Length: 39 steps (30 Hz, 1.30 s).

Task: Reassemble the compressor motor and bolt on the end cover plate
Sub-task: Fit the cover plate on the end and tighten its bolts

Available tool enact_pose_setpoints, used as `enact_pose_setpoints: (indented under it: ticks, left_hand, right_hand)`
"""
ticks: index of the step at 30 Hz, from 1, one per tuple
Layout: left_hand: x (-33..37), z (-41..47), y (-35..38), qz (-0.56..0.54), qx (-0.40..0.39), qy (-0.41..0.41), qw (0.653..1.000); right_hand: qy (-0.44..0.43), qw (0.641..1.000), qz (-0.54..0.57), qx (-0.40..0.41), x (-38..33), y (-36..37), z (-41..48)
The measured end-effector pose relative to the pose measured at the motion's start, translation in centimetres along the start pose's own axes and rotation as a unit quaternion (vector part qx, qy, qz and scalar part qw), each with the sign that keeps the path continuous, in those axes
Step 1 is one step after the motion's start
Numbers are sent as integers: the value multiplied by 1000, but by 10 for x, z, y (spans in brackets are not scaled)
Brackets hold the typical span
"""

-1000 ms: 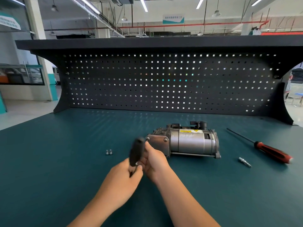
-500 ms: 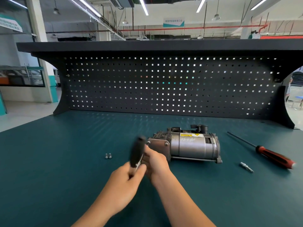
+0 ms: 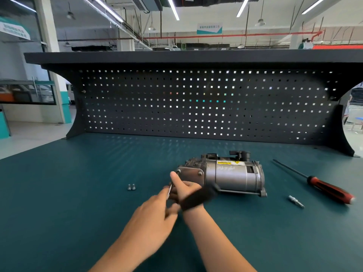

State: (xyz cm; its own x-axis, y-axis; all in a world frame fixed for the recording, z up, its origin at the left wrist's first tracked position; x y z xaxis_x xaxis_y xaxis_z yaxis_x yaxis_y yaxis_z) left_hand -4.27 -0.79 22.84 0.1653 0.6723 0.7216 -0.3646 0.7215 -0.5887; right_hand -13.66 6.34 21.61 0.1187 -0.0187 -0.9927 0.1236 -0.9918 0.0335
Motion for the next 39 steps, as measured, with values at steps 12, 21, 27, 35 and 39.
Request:
enact_pose_setpoints:
  ticks: [12,21,27,35,39]
  left_hand:
    - [-5,0,7,-351,-1,-128,928]
    - [3,1,3,-432,-18,-177,884]
    - [3,3,-1,119,-14,29,992]
    - [-6,4,4,-73,-36,-5,997]
    - [-1,-3,7,-458,-5,-191,868]
  right_hand:
    - [62,987,124,-75,-3,0,-5]
    - [51,991,88,-84,1,-2,-4]
    - [-34,999,1,-10,1,-1,-6]
    - [45,992,97,-64,-3,2,-5]
    - [87,982,135,-100,-3,-1,-7]
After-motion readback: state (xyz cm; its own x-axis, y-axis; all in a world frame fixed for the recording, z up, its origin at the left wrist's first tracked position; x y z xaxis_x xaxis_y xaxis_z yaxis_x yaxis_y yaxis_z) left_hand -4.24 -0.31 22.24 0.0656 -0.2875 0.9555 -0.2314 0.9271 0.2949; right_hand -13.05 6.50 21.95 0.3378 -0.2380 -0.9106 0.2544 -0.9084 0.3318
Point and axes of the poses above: each hand's wrist, its own z-axis towards the middle knuckle, its own y-axis out of the palm, x = y × z, the point moved 1 cm from there along z, towards the middle knuckle, and after that the axes turned 14 degrees about -z, right-handed, at the moved point
